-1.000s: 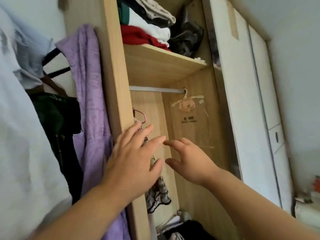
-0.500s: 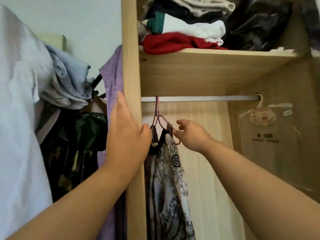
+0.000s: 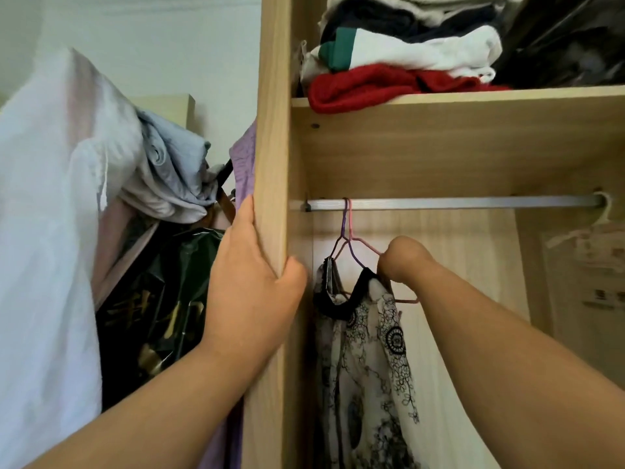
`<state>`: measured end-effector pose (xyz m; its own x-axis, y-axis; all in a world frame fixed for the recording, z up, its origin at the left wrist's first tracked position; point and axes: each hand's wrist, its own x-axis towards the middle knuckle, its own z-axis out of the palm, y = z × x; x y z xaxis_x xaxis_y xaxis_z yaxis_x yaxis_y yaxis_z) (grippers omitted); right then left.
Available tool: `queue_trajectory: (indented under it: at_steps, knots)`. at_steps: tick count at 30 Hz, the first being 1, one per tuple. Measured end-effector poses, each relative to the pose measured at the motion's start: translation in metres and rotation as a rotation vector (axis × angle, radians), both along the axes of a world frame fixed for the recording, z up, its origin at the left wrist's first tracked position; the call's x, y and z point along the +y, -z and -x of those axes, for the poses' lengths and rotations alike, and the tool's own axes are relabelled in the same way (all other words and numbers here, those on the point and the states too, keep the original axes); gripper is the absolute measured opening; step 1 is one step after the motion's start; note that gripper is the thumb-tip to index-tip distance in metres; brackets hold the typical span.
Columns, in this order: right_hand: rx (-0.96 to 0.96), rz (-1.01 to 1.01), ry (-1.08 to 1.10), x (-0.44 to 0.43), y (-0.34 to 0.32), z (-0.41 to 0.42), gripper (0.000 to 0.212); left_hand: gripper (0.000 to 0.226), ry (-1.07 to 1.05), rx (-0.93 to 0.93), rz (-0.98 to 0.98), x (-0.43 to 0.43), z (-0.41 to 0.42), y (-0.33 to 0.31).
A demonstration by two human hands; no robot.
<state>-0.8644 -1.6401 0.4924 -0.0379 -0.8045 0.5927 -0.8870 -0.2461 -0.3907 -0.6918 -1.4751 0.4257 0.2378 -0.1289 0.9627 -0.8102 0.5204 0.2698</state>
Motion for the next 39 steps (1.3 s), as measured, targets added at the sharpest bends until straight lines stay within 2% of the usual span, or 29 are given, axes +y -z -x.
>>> queue_trajectory:
  at_steps: [3, 8, 17, 20, 23, 26, 29, 35, 39]
  knots:
    - [0.036, 0.029, 0.061, 0.002, -0.003, 0.010, 0.027, 0.083, -0.028, 0.005, 0.002, -0.001, 0.000, 0.000]
    - [-0.030, 0.148, 0.086, 0.008, -0.003, 0.038, 0.013, 0.082, -0.042, 0.007, 0.001, -0.001, 0.000, 0.000]
    - [-0.028, 0.327, 0.136, 0.057, 0.026, 0.101, 0.018, 0.083, -0.028, 0.021, -0.049, -0.001, 0.000, -0.001]
    - [0.036, 0.379, 0.154, 0.082, 0.047, 0.125, 0.019, 0.085, -0.081, -0.020, -0.093, 0.007, 0.003, 0.001]
    - [0.058, 0.417, 0.166, 0.111, 0.071, 0.148, 0.018, 0.086, -0.126, -0.168, -0.055, 0.017, 0.017, 0.016]
    - [0.056, 0.427, 0.178, 0.144, 0.096, 0.171, 0.016, 0.077, -0.024, -0.375, 0.007, 0.025, 0.045, 0.034]
    - [0.023, 0.332, 0.150, 0.183, 0.120, 0.189, 0.015, 0.071, 0.136, -0.559, -0.080, 0.021, 0.075, 0.048]
    - [0.027, 0.259, 0.276, 0.272, 0.165, 0.198, 0.016, 0.073, 0.437, -0.542, -0.363, -0.011, 0.122, 0.082]
    - [0.013, 0.250, 0.350, 0.348, 0.195, 0.187, 0.027, 0.071, 0.455, -0.550, -0.510, -0.035, 0.137, 0.111]
